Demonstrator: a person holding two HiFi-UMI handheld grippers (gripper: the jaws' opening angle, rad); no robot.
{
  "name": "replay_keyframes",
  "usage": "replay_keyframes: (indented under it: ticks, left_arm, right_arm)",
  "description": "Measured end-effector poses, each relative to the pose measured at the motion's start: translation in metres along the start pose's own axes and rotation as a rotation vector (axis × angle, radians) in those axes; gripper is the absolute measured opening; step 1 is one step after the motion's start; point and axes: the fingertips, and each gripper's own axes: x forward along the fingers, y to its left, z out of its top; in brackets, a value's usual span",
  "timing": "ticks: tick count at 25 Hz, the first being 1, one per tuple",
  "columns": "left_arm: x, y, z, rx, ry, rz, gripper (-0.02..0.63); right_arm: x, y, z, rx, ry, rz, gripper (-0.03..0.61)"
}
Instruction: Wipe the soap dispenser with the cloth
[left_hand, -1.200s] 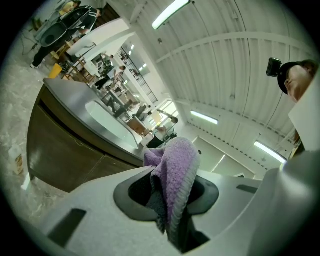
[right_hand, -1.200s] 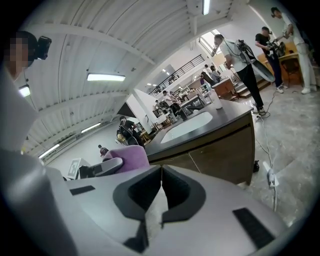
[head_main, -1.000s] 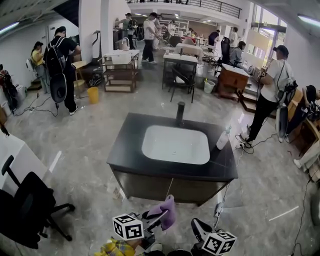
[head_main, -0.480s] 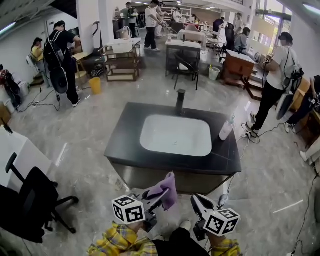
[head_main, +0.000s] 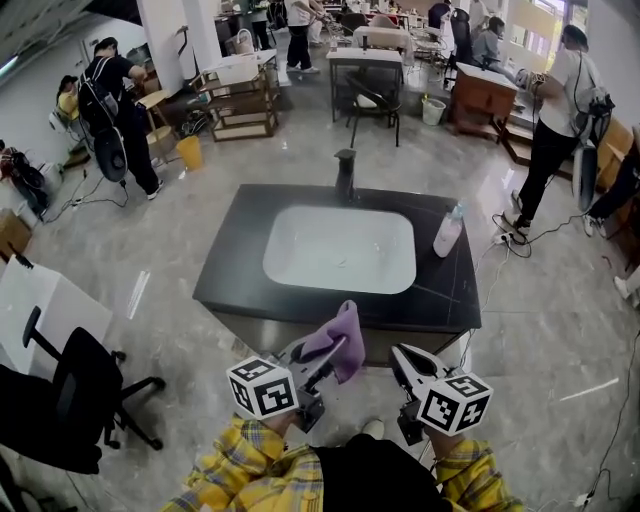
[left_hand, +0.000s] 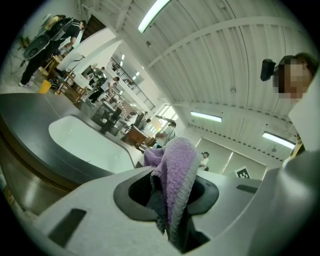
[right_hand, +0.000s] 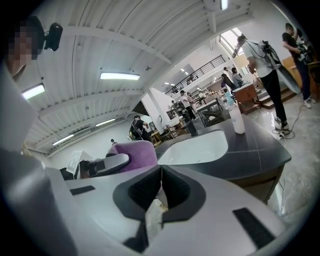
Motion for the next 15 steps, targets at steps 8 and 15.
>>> replay_keyframes:
  ticks: [8,15]
  left_arm:
    - [0.053,-0.004,-0.007,0.008,0.007,0.040,0.087]
    - [0.085,-0.018,-0.013,0.027,-0.006,0.055,0.087]
  right_arm:
    - [-0.006,-0.052,0.015,0.025,0.006,0.027,0.006]
    - [-0.017,-0.081,0.020,0.013,0.007,0.034,0.006]
